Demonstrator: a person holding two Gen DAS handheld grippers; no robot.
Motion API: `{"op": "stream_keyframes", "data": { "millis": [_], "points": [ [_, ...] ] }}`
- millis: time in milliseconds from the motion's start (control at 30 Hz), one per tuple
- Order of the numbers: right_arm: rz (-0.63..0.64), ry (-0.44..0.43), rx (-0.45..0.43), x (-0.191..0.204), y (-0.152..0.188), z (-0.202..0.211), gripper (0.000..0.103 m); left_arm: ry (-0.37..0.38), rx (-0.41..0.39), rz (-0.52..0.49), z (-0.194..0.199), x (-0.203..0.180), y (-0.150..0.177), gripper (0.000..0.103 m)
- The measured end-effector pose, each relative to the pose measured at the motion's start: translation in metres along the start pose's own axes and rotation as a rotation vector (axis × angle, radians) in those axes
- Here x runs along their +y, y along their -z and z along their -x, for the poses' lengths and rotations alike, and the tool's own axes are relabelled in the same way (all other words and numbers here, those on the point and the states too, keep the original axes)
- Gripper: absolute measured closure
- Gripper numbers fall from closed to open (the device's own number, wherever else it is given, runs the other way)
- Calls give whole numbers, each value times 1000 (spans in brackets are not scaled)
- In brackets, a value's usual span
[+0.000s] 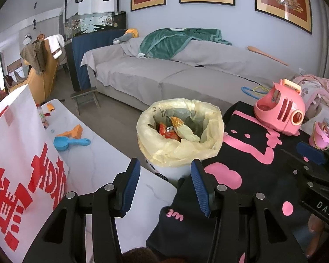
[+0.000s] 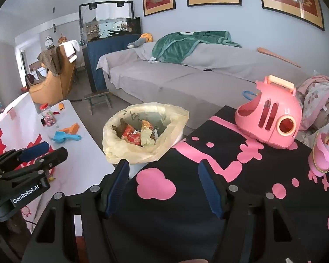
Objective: Collect trash
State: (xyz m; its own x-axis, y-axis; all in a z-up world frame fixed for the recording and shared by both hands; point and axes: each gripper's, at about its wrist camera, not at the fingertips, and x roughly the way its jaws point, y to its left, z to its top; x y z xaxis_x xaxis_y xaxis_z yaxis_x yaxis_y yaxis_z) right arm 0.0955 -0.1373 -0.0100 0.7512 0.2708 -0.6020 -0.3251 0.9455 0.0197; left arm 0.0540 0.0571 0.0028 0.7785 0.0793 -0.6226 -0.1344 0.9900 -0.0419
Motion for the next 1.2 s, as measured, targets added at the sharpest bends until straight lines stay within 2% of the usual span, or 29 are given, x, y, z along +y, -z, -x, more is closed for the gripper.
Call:
{"op": "stream_keyframes", "data": {
  "millis": [1200],
  "points": [
    [-20,12,-9,-5,0,2,40,16,5,-6,-2,-10,1,54]
  ]
}}
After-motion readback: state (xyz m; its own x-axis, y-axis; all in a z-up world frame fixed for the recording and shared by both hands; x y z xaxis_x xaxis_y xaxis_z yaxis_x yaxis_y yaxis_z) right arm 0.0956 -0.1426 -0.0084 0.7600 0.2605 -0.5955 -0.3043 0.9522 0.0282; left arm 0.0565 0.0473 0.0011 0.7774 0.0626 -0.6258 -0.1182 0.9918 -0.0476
